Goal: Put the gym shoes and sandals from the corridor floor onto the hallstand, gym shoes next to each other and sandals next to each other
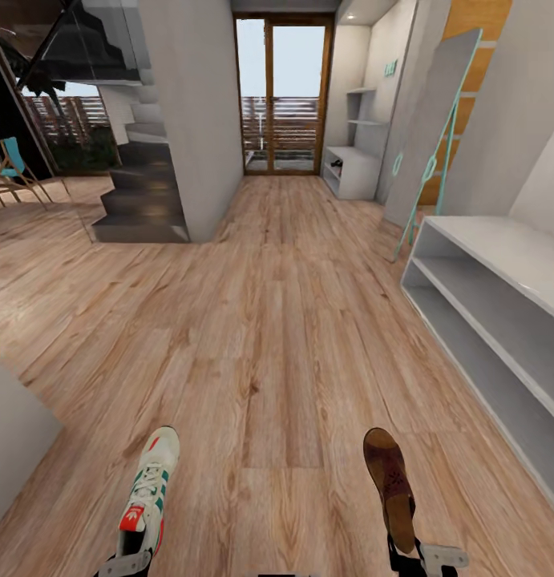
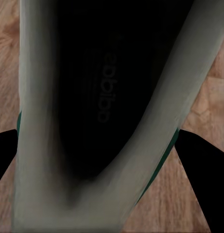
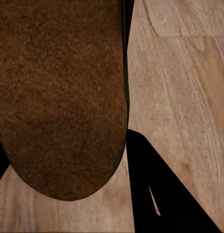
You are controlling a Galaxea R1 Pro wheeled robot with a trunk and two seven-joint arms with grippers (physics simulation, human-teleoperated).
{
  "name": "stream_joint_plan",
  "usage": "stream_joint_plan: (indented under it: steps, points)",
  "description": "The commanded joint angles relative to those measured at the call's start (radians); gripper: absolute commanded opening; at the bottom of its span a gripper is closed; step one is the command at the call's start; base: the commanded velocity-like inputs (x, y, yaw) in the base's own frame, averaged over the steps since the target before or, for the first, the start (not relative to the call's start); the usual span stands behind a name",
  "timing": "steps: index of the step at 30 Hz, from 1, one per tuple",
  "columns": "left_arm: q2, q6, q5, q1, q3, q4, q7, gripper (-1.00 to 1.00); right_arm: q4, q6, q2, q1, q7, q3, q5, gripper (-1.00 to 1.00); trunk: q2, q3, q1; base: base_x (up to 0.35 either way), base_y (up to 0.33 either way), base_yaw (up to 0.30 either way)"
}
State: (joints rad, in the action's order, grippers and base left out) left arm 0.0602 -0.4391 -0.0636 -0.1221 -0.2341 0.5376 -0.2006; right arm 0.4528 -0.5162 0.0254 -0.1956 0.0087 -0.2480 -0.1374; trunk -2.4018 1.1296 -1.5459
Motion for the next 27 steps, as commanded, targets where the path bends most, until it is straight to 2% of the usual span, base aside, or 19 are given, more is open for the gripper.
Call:
stream_joint_plan:
  steps: [1,7,27]
  points:
    - [0.000,-0.001,-0.007,-0.001,-0.004,-0.001,-0.010,-1.00,0.000,-0.003,-0.001,-0.001,0.002,-0.006,-0.007,-1.00,0.000,0.001,0.000,0.340,0.000,-0.029]
    - [0.000,-0.001,-0.007,-0.001,-0.004,-0.001,-0.010,-1.00,0.000,-0.002,-0.001,-0.001,0.002,-0.005,-0.008,-1.00,0.000,-0.001,0.000,0.340,0.000,-0.010]
    - [0.000,-0.001,-0.007,-0.001,-0.004,-0.001,-0.010,-1.00,-0.002,-0.003,-0.001,-0.001,0.002,-0.005,-0.008,-1.00,0.000,-0.032,0.000,0.340,0.000,0.000]
